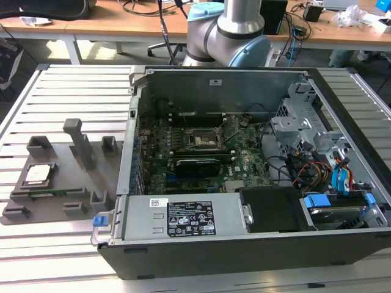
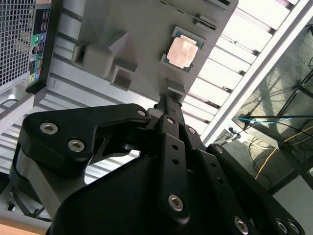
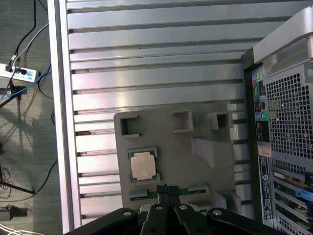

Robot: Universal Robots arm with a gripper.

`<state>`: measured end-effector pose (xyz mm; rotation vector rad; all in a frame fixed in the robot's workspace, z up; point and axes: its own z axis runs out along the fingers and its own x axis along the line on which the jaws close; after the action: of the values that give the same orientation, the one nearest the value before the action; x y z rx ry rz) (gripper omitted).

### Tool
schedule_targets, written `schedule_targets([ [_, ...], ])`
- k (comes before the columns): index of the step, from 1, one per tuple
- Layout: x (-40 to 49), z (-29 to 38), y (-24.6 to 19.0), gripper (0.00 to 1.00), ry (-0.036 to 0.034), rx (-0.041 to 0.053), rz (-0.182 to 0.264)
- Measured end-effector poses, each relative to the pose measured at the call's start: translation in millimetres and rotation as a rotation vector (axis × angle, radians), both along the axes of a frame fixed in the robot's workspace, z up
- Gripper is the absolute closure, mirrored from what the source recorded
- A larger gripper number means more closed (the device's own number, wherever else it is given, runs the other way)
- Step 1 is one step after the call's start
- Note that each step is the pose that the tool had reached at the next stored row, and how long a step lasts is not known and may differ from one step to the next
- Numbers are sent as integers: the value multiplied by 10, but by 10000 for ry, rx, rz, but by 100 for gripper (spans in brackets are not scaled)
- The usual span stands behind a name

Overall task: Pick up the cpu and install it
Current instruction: 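Reach for the cpu, then pick up the cpu and move it towards the insertion slot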

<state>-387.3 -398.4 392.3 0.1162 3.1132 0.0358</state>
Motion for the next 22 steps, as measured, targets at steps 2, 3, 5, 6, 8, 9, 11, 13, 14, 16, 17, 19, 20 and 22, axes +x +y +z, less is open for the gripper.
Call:
schedule_targets([
  [2,-49,0,0,89,1,0,1],
  [3,-71,0,1,89,1,-1,1],
  [5,-112,-1,1,89,1,-1,1],
  [6,-144,-1,1,89,0,0,0],
  [8,-203,-2,2,89,0,0,0],
  [9,-225,-2,2,89,0,0,0],
  [11,-267,-2,3,89,1,-1,0],
  [13,-308,-2,3,89,0,0,0],
  [14,-333,-2,3,89,1,0,0],
  [16,-368,-3,2,89,1,0,1],
  [17,-381,-3,2,89,0,0,0],
  [19,-383,-3,2,89,0,0,2],
  [20,-384,-2,2,89,1,0,1],
  [22,-389,-3,2,89,0,0,1],
])
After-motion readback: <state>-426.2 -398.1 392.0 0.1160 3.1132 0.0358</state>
